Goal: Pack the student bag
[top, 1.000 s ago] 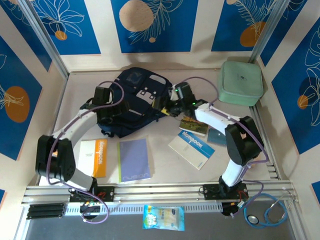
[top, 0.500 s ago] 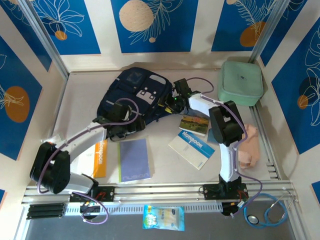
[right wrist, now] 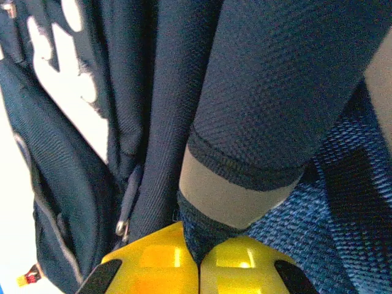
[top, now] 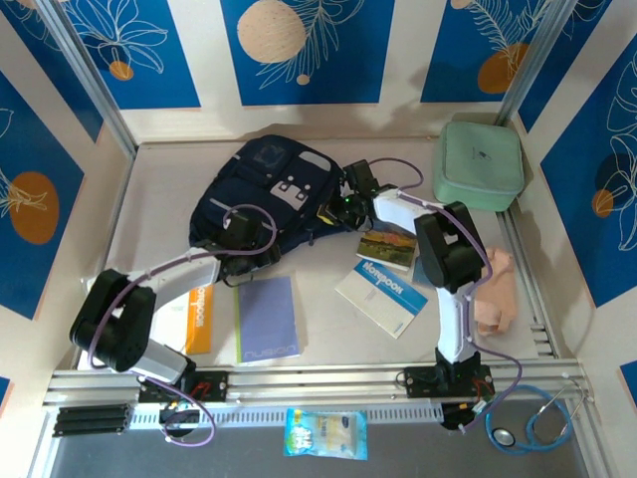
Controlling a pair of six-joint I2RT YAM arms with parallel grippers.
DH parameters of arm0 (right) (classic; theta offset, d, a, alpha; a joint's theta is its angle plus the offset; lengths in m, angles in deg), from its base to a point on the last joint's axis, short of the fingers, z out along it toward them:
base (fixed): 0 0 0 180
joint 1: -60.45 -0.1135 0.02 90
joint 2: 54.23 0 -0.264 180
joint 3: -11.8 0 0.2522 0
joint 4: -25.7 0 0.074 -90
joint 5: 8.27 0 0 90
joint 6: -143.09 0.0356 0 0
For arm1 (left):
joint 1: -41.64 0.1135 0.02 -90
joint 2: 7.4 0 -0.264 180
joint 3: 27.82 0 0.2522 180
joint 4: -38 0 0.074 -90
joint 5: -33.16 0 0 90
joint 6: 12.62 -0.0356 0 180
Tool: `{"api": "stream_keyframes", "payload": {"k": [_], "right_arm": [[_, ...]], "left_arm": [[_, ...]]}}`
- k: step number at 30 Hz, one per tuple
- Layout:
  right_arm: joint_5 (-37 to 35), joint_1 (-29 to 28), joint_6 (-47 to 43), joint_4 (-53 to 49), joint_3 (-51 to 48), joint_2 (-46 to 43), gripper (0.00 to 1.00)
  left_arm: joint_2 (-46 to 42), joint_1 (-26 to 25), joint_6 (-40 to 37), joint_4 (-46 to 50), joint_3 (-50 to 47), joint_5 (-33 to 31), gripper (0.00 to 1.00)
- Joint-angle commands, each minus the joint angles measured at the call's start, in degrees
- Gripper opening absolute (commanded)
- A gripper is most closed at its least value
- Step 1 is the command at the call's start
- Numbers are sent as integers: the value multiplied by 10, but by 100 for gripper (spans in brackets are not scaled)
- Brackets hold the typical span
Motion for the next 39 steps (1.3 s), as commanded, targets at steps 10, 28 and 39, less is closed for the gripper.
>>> {"api": "stream_keyframes", "payload": {"k": [10, 28, 39], "right_arm": [[64, -23, 146, 163, -134, -184, 5], [-48, -59, 240, 95, 2, -128, 6], [-33, -65, 253, 54, 31, -126, 7]], "left_arm": [[64, 28, -138, -85, 127, -141, 66], [-63, -92, -175, -58, 41, -28, 65], [78, -99, -228, -67, 169, -136, 58]]}}
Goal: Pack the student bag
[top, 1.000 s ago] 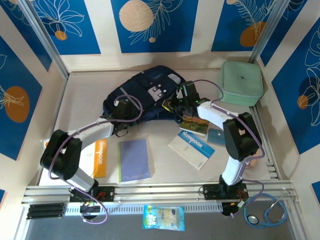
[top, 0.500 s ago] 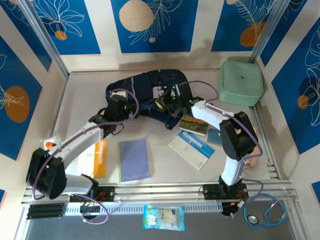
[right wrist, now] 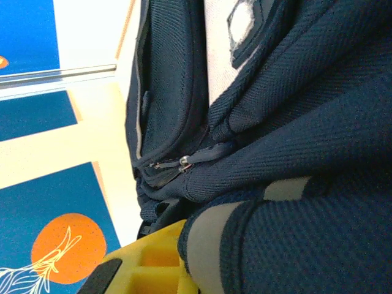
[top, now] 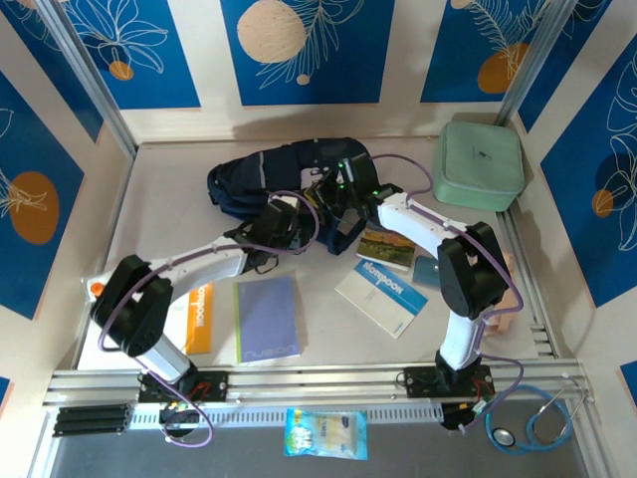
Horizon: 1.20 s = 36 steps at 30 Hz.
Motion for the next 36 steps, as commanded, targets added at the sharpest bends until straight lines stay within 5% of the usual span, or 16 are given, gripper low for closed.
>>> {"api": "stream_keyframes", "payload": {"k": [1, 14, 28, 36], "right_arm": [[29, -6, 4, -1, 46, -6, 7], [43, 1, 14, -9, 68, -2, 8], [51, 5, 17, -6, 74, -2, 10], [50, 6, 2, -4, 74, -4, 10]], "left_arm": [[8, 9, -29, -15, 46, -45, 58], [46, 22, 16, 20, 104, -53, 37], [61, 34, 28, -11, 104, -28, 31], [67, 38, 30, -6, 108, -35, 17]]}}
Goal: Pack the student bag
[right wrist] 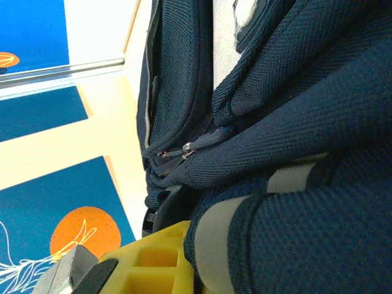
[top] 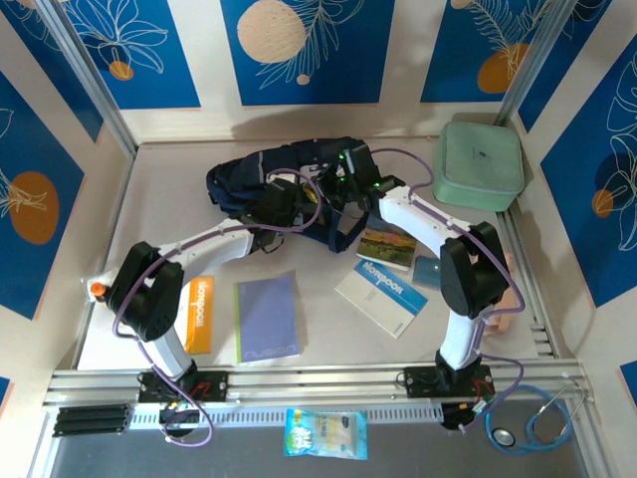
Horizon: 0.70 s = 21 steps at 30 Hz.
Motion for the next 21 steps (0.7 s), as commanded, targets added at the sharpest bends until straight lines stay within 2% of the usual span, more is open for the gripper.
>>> {"api": "stream_keyframes", "payload": {"k": [1, 5, 10, 13, 18, 21], "right_arm": [[23, 0, -14, 33, 31, -7, 9], [10, 4, -32, 21, 33, -9, 9], [7, 10, -47, 12, 33, -13, 9], [5, 11, -57, 8, 33, -15, 9], [8, 11, -75, 0, 26, -21, 9], [13, 13, -101, -18, 25, -21, 9]], "left_arm": [[4, 9, 3, -7, 10, -3, 15], [-18, 14, -1, 0, -21, 5, 7], [-74, 36, -40, -1, -75, 47, 4], [-109, 69, -57, 1, -103, 88, 0], [-141, 146, -89, 15, -136, 183, 0], [-146, 185, -114, 41, -136, 217, 0]]}}
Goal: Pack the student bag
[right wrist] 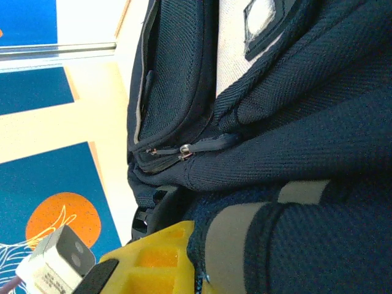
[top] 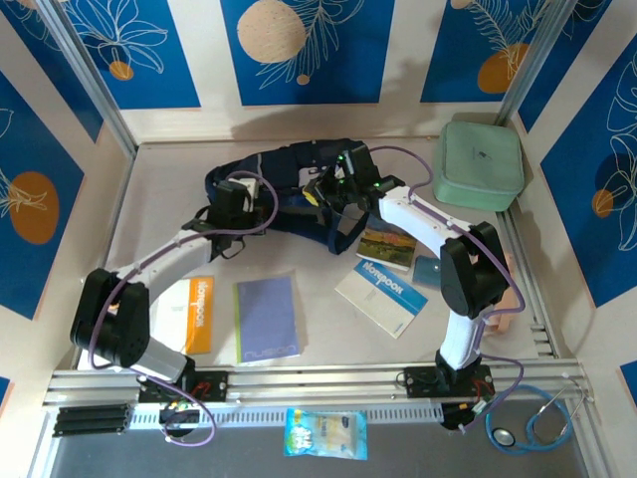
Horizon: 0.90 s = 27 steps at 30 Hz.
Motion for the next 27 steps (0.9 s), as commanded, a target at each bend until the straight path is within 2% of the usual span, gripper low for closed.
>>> {"api": "stream_keyframes", "payload": {"k": [1, 5, 8, 12, 17, 19, 22, 24, 27], "right_arm": [[7, 11, -49, -4, 23, -21, 9], [21, 21, -103, -32, 23, -12, 9], [40, 30, -146, -54, 35, 6, 9], [50, 43, -206, -75, 72, 47, 9], [82, 73, -233, -46, 109, 86, 10], [56, 77, -256, -49, 114, 85, 17], [-21, 85, -256, -103, 109, 61, 44], [-53, 93, -230, -129, 80, 24, 59], [-96, 94, -166, -120, -13, -57, 69]], "left_arm": [[-20, 45, -48, 54, -8, 54, 0], [-26, 75, -89, 108, 3, 71, 0], [-33, 78, -99, 161, 26, 86, 0], [-40, 77, -93, 190, 36, 162, 0], [-15, 70, -71, 243, 64, 199, 0], [-10, 59, -60, 240, 68, 209, 0], [5, 32, -40, 230, 82, 224, 0], [23, 11, -28, 231, 99, 222, 0], [56, -14, -16, 234, 123, 227, 0]]}}
